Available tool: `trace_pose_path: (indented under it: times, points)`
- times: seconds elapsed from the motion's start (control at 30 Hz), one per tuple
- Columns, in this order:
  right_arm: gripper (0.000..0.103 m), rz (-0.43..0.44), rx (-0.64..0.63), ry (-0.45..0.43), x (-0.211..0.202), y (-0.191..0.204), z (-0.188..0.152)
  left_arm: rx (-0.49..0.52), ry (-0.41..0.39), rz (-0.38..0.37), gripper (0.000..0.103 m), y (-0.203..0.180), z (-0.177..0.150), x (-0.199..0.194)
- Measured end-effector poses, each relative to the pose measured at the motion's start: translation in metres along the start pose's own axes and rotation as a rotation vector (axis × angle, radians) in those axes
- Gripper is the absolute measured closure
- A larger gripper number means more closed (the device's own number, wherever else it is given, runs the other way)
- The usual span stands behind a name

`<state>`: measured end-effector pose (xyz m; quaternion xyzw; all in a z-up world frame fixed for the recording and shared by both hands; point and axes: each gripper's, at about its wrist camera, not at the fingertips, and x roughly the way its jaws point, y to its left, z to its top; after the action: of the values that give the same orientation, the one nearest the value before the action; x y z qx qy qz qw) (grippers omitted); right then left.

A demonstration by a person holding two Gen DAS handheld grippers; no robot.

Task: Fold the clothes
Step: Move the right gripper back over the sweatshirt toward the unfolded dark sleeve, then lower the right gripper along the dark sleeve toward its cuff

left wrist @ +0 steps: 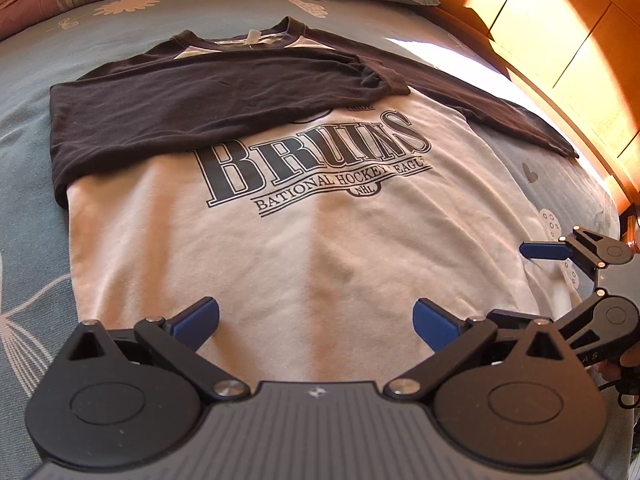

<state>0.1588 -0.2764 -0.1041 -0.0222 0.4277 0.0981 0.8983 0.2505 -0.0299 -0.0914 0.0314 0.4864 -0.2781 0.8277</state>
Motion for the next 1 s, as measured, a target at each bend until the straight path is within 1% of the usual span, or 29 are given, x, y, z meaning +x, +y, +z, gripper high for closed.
trace_pose_path:
  times: [0.03,0.07,0.17,0.33,0.43,0.5,0.53,0.6,0.67,0.73,0.8,0.9,1.0]
  points:
    - [0.000,-0.015,-0.003,-0.020,0.000,0.002,-0.006,0.006,0.003,0.006,0.001,-0.002,-0.001,0.002]
    - [0.000,-0.027,0.032,-0.033,-0.001,0.000,-0.008,0.011,0.005,0.013,0.001,-0.003,-0.002,0.003]
    - [0.000,-0.064,0.043,-0.028,0.001,0.000,-0.005,0.003,0.000,0.010,0.001,-0.001,-0.002,0.004]
    - [0.000,-0.078,0.056,-0.007,0.000,0.001,-0.004,-0.009,-0.025,0.011,0.001,0.000,-0.004,0.003]
    - [0.000,-0.086,0.078,0.030,-0.004,-0.002,0.000,0.002,-0.067,0.015,0.001,-0.001,-0.003,-0.002]
    - [0.000,-0.085,0.123,0.011,-0.012,-0.013,0.005,0.017,-0.118,0.003,0.001,-0.004,-0.002,-0.010]
    - [0.000,-0.084,0.146,0.001,-0.017,-0.019,0.007,0.013,-0.129,-0.012,0.001,-0.003,-0.001,-0.011]
    - [0.000,-0.086,0.200,-0.052,-0.028,-0.042,0.017,0.001,-0.146,-0.046,0.001,-0.002,0.001,-0.013]
    - [0.000,-0.098,0.260,-0.094,-0.036,-0.072,0.029,-0.014,-0.110,-0.061,0.001,0.001,0.000,-0.003]
    - [0.000,-0.127,0.307,-0.122,-0.038,-0.102,0.043,-0.017,-0.087,-0.036,0.001,0.002,-0.003,0.006]
    - [0.000,-0.197,0.337,-0.146,-0.035,-0.141,0.066,0.006,-0.097,-0.026,0.001,-0.001,-0.004,0.007]
    - [0.000,-0.253,0.423,-0.155,-0.027,-0.202,0.099,0.014,-0.094,-0.026,0.001,-0.001,-0.004,0.007]
    - [0.000,-0.301,0.478,-0.127,-0.007,-0.259,0.128,-0.004,-0.101,-0.046,0.001,0.004,-0.002,0.007]
